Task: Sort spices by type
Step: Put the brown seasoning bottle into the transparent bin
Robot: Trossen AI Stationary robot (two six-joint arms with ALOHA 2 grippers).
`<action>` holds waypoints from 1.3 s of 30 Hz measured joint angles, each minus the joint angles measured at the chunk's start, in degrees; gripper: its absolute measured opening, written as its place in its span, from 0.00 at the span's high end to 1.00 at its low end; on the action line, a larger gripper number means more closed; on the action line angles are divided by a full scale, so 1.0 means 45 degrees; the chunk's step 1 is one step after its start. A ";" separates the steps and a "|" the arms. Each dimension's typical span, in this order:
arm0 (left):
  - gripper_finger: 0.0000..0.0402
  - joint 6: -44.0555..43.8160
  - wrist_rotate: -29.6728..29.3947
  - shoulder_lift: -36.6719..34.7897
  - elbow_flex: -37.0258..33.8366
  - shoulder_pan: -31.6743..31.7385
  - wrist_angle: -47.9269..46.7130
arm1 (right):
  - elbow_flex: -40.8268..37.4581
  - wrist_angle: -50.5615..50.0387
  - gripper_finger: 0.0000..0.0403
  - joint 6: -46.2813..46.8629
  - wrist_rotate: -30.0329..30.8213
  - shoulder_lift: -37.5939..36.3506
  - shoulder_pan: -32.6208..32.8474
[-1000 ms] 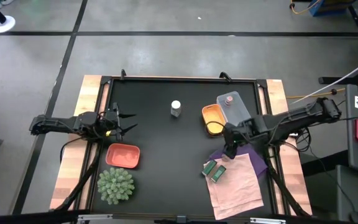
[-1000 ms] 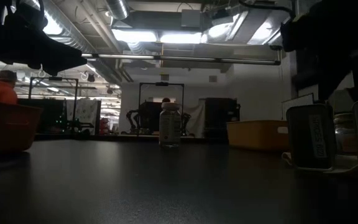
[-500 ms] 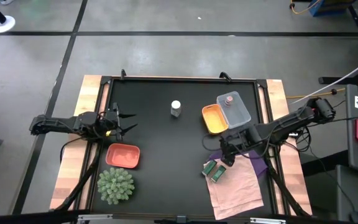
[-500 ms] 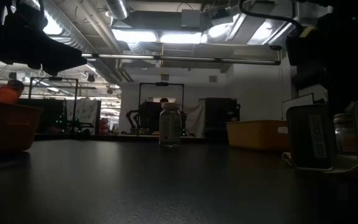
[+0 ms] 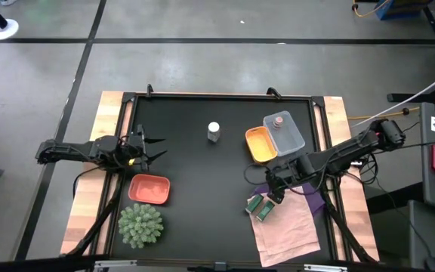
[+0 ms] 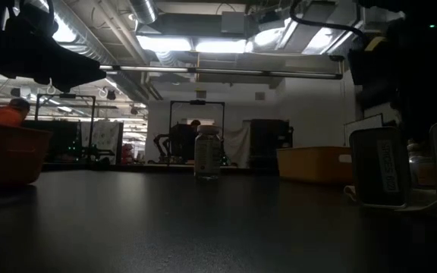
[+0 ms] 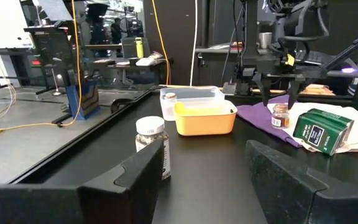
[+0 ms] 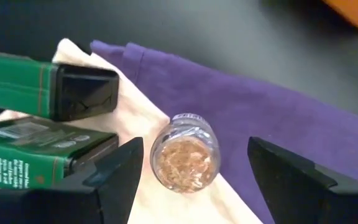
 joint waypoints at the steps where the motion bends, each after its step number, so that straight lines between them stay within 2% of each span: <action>1: 0.46 0.0000 0.0000 0.0001 0.0000 -0.0003 0.0002 | 0.0000 0.0034 0.29 -0.0008 -0.0009 0.0100 0.0063; 11: 0.46 0.0000 0.0000 -0.0001 0.0000 -0.0004 0.0004 | -0.0046 0.0321 0.29 0.0171 0.0997 0.0178 0.0752; 24: 0.46 0.0000 0.0000 -0.0004 -0.0004 0.0000 0.0003 | -0.1191 0.1606 0.30 0.0178 0.0821 0.0178 0.0752; 28: 0.46 0.0024 0.0000 -0.0004 -0.0001 0.0000 -0.0001 | -0.1357 0.1567 0.37 0.0168 0.0841 0.0178 0.0747; 33: 0.46 0.0033 0.0000 -0.0004 -0.0003 0.0001 0.0002 | -0.1409 0.1569 0.53 0.0081 0.1035 0.0178 0.0738; 39: 0.46 0.0034 0.0000 -0.0004 -0.0005 -0.0003 0.0000 | -0.1134 0.1292 0.55 -0.0780 0.1075 0.0164 0.0708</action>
